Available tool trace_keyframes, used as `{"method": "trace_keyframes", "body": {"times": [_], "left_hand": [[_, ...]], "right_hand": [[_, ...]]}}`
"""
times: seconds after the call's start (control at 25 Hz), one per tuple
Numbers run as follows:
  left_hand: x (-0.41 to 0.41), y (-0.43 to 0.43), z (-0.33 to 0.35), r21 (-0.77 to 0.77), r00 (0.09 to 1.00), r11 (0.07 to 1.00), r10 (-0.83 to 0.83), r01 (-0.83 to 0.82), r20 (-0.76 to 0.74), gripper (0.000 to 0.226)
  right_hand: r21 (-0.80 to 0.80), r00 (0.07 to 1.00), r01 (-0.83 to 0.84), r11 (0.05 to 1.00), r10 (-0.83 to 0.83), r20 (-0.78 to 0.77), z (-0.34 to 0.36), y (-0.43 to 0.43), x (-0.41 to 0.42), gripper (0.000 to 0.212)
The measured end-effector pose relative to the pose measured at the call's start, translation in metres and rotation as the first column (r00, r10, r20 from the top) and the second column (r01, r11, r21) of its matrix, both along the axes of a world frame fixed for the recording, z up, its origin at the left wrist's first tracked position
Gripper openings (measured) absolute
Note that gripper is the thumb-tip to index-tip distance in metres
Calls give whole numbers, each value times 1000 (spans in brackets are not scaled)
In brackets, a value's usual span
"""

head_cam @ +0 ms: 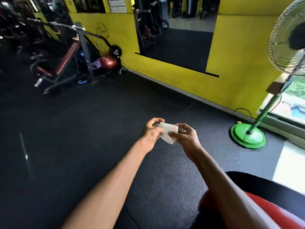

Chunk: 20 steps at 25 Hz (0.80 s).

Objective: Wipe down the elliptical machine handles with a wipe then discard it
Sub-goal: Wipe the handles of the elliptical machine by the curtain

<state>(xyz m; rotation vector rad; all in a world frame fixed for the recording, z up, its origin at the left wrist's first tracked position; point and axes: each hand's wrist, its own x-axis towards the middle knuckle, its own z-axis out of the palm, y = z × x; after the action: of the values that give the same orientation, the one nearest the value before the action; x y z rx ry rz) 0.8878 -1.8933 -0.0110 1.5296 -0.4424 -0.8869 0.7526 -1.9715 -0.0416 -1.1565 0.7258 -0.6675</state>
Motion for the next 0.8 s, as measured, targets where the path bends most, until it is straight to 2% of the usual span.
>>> {"method": "trace_keyframes", "body": {"times": [0.12,0.24,0.4,0.56,0.68,0.8], "left_hand": [[29,-53,0,55,997,996,-67,68,-25,21],[42,-118,-4,129,975,968,-222,216,32,19],[45,-248,-2,120,893,897,-437,425,106,29],[16,-368,11,67,819,818,-574,572,11,13],[-28,-442,15,70,689,690,-723,720,42,18],[-94,-509,17,69,520,519,-854,852,11,13]], "right_hand": [[-17,994,106,994,-106,3,2,-40,17,43],[6,970,239,971,-239,47,3,-87,24,39],[46,882,451,892,-453,129,2,-182,28,37],[65,768,616,785,-617,170,6,-273,1,45],[103,651,734,672,-738,175,12,-316,-37,37],[77,485,861,503,-856,178,15,-353,-93,41]]}}
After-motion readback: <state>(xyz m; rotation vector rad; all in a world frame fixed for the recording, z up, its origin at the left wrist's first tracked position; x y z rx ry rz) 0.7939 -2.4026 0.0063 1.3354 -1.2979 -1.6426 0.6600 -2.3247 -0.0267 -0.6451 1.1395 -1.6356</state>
